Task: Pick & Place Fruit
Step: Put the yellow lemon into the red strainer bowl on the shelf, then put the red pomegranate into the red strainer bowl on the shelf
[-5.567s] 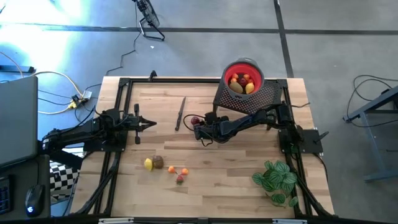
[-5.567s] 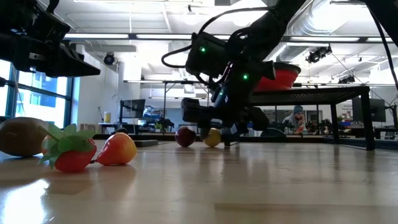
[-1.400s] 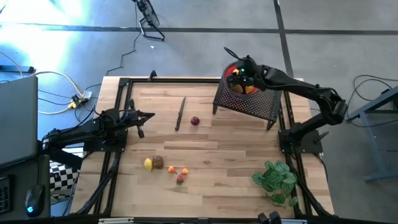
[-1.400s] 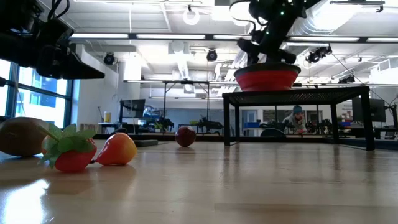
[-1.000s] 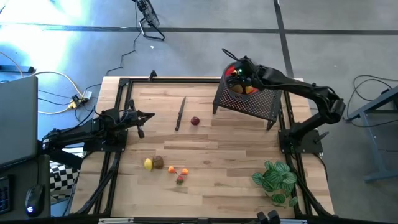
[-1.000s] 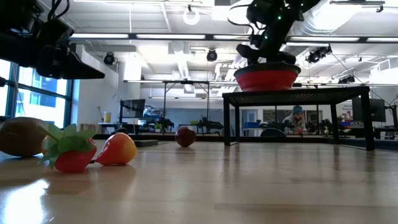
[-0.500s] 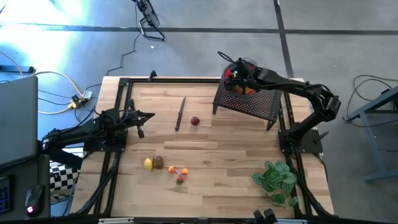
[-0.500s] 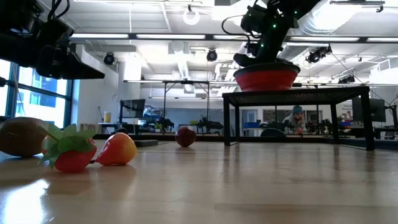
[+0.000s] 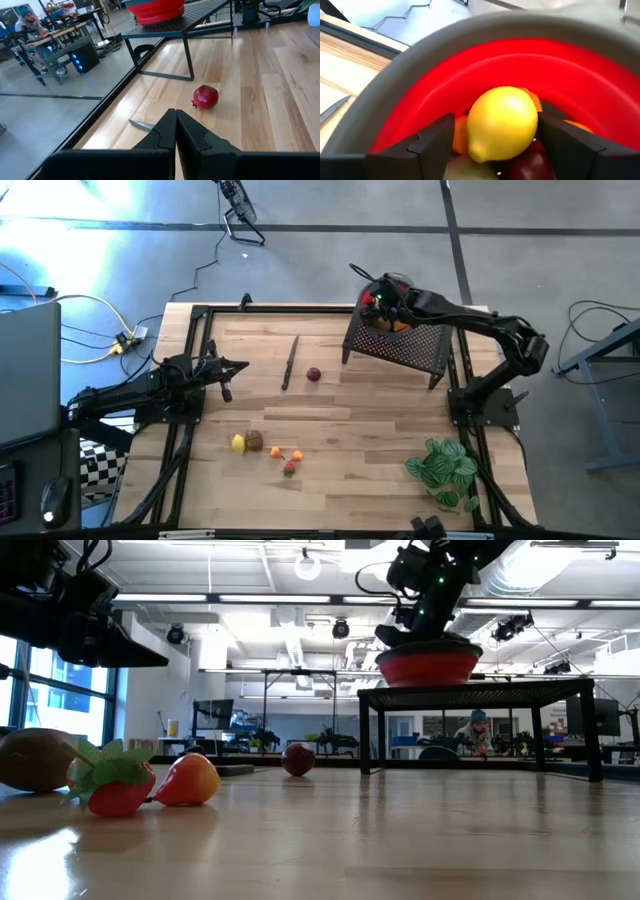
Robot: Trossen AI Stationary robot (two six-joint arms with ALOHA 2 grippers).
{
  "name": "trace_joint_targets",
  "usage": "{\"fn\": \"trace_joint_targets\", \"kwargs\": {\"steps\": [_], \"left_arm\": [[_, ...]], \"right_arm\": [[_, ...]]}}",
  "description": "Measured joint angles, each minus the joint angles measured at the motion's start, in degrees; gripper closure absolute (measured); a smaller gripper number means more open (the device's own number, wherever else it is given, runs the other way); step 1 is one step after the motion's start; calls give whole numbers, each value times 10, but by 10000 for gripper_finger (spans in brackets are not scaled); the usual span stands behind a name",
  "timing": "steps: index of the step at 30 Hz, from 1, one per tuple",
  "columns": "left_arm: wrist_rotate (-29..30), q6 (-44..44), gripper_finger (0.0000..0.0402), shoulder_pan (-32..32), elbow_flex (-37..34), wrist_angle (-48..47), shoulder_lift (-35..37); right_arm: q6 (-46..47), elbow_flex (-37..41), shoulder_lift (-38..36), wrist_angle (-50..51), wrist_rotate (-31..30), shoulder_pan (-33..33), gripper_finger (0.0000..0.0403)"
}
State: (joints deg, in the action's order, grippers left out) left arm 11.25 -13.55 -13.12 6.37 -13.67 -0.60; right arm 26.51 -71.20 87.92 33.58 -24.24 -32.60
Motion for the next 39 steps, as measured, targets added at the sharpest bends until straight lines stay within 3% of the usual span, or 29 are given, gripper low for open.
{"fn": "trace_joint_targets", "kwargs": {"steps": [10,19,26,39], "left_arm": [[0,0,402,0,0,0,0],[0,0,402,0,0,0,0],[0,3,402,0,0,0,0],[0,4,402,0,0,0,0]], "right_arm": [[-40,0,-72,-29,3,1,121],[-77,0,-150,-43,66,54,141],[-70,0,-182,-43,53,135,195],[-35,0,-170,-42,-64,284,308]]}}
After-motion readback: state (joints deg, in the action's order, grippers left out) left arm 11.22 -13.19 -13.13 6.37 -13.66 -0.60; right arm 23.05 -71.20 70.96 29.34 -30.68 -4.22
